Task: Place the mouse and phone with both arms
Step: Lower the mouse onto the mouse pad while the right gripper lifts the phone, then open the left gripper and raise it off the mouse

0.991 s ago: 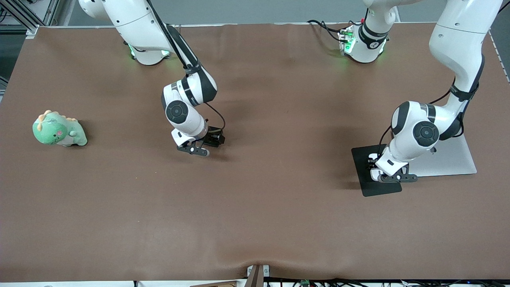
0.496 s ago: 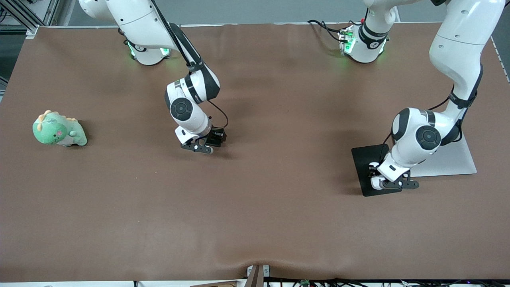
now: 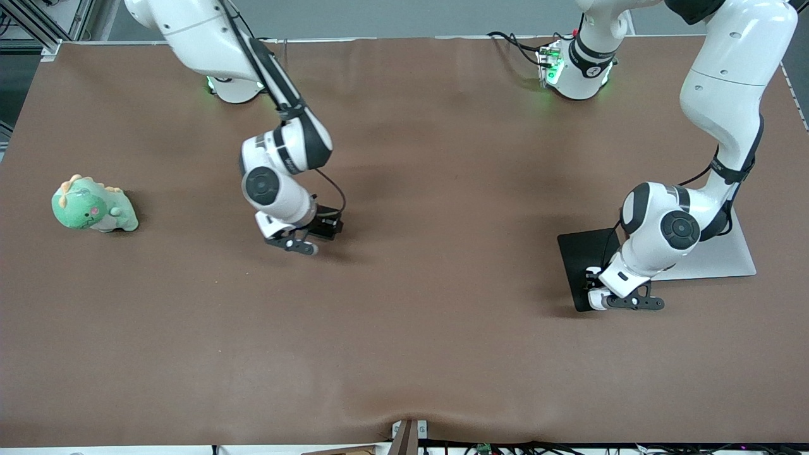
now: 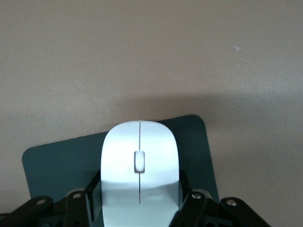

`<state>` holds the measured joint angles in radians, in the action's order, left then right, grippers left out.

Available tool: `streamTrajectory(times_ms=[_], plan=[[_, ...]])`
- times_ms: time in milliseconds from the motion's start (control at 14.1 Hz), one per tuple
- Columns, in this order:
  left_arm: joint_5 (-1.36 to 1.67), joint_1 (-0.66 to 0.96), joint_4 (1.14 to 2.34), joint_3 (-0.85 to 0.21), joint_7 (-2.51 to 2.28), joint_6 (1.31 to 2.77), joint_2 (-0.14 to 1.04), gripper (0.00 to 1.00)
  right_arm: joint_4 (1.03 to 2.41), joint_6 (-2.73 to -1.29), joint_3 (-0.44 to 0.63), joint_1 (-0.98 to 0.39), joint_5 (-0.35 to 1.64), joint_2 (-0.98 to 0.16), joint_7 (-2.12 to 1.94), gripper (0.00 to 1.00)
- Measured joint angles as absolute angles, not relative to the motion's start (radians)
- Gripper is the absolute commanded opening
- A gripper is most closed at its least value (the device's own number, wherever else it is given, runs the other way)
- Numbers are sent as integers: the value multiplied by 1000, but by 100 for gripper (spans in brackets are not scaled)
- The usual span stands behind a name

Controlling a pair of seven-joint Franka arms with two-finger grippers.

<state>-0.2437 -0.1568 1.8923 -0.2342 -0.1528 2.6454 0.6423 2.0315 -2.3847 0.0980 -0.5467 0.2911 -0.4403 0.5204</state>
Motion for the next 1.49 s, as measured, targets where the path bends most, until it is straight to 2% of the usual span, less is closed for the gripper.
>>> streamTrajectory(times_ms=[283, 566, 708, 991, 1204, 1487], plan=[[-244, -157, 1877, -235, -152, 2644, 641, 100, 2034, -2322, 111, -382, 286, -401, 385, 0], [-244, -155, 1865, -255, -151, 2559, 569, 100, 2044, -2321, 194, -349, 163, -401, 340, 0], [-244, -154, 1862, -268, -151, 2488, 504, 100, 2060, -2321, 229, -317, 156, -395, 236, 0], [-203, -145, 1858, -270, -151, 2310, 350, 100, 2112, -2323, 240, -148, 154, -387, -25, 0], [-109, -71, 1855, -187, -150, 2164, 206, 100, 2191, -2366, 240, -81, 154, -366, -116, 0], [-46, -9, 1851, -91, -106, 1965, 33, 100, 2335, -2512, 239, -55, 154, -343, -165, 0]])
